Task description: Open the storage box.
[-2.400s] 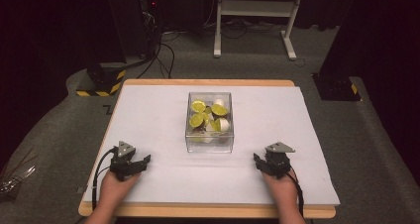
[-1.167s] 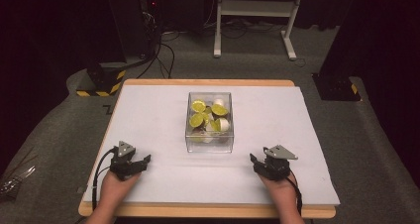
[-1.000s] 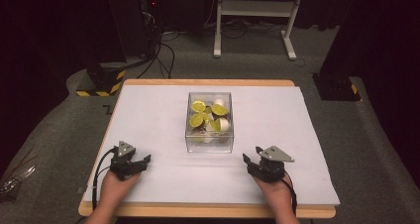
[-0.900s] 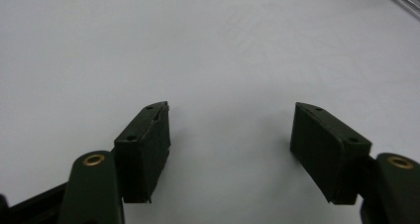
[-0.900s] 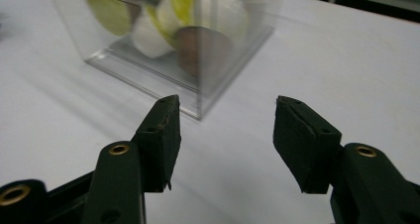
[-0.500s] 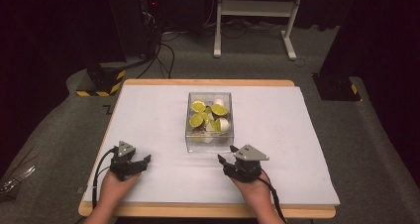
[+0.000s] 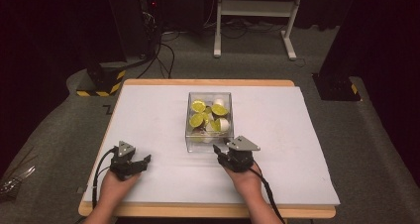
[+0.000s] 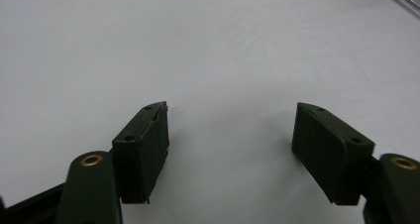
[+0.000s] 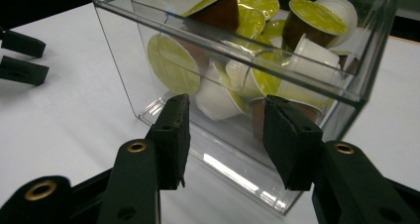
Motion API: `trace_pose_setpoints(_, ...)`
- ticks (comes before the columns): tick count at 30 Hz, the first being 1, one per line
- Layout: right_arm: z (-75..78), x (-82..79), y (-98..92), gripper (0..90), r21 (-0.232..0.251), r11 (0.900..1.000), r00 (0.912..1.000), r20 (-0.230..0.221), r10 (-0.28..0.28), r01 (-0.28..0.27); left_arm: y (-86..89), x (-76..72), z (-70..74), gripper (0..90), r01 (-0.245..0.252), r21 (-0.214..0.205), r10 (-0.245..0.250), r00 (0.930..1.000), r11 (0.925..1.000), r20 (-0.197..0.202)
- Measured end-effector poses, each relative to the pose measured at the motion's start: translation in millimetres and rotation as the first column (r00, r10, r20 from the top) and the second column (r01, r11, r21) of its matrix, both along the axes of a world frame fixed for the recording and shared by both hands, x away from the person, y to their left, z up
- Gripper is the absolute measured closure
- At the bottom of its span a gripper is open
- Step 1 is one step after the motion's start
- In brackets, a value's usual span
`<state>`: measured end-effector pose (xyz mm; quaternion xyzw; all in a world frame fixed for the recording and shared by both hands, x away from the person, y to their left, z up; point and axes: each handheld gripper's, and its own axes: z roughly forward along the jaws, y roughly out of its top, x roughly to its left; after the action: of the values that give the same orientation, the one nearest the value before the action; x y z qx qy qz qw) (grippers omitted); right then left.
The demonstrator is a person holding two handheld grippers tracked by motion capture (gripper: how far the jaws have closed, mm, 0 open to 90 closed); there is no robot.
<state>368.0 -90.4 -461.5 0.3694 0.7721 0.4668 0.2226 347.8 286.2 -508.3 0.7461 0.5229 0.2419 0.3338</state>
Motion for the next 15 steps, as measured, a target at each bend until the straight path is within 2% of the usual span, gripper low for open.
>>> trace_pose_setpoints(7,-2.6,10.7,4.0,54.1,-0.006,0.9999,0.9999,-0.006,-0.012,0.011,0.1,0.0,0.0,30.4,0.000,0.000,0.000,1.0000,1.0000,0.000)
trace_pose_setpoints(15,-3.3,14.6,-2.8,60.1,-0.024,0.9997,1.0000,-0.006,-0.004,0.004,0.0,0.0,0.1,30.4,0.001,0.000,-0.001,1.0000,1.0000,-0.001)
